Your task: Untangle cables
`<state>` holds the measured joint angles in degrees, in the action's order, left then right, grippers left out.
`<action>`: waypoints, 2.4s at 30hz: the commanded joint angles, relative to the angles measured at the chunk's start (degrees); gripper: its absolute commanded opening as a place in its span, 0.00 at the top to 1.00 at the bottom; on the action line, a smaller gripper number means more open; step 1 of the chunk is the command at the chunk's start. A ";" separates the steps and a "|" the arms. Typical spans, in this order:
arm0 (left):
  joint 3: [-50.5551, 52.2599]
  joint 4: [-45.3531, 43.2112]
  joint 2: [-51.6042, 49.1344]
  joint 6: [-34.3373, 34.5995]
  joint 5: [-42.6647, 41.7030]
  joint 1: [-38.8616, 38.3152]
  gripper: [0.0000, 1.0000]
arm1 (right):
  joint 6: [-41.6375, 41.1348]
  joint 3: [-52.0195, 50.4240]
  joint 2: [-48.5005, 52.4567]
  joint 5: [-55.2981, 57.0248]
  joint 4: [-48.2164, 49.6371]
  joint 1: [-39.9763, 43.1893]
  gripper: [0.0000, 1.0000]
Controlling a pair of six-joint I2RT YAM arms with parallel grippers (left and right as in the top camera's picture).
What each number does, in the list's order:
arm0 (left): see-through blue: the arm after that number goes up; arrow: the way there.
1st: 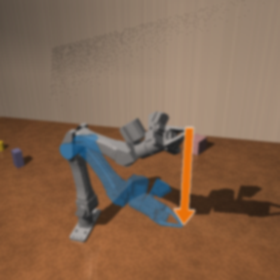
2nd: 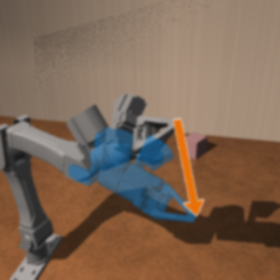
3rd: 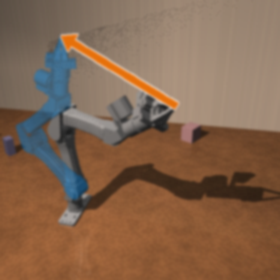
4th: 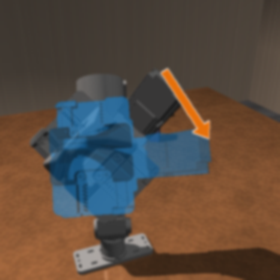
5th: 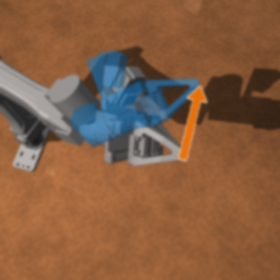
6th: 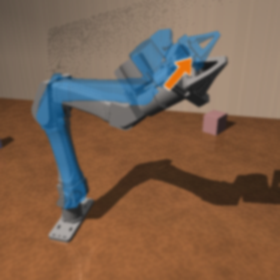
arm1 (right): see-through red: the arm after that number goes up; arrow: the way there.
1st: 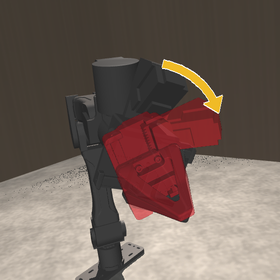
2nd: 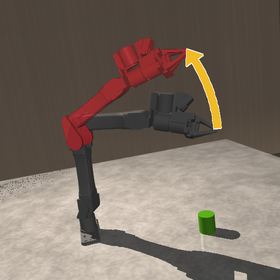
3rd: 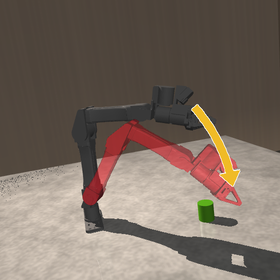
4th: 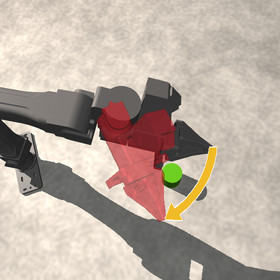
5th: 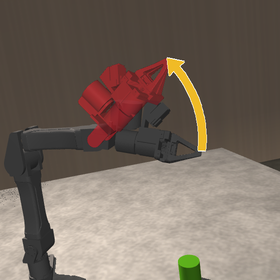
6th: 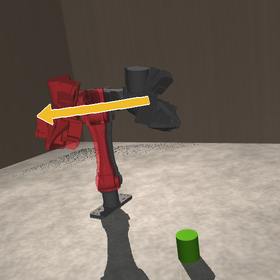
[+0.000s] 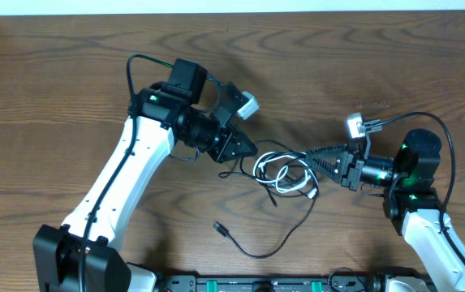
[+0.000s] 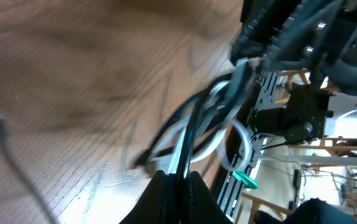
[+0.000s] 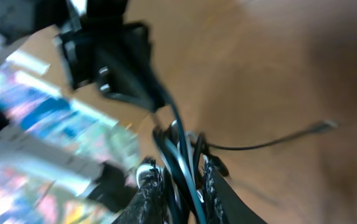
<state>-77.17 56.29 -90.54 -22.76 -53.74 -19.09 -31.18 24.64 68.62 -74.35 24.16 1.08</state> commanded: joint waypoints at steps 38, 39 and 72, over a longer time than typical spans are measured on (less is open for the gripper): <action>0.24 -0.09 0.63 4.70 -3.69 -0.31 0.92 | -48.13 0.90 3.72 46.23 -11.21 -27.06 0.66; 0.24 -0.09 0.63 4.70 -3.69 -0.68 0.93 | -48.37 0.90 4.42 46.38 -9.99 -27.39 0.66; 0.24 -0.11 0.63 10.12 12.07 -4.76 0.92 | -35.01 0.90 23.96 43.87 10.43 -28.79 0.99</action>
<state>-77.17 56.27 -90.54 -16.34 -49.08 -23.77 -77.38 25.56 93.10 -28.82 33.12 -29.04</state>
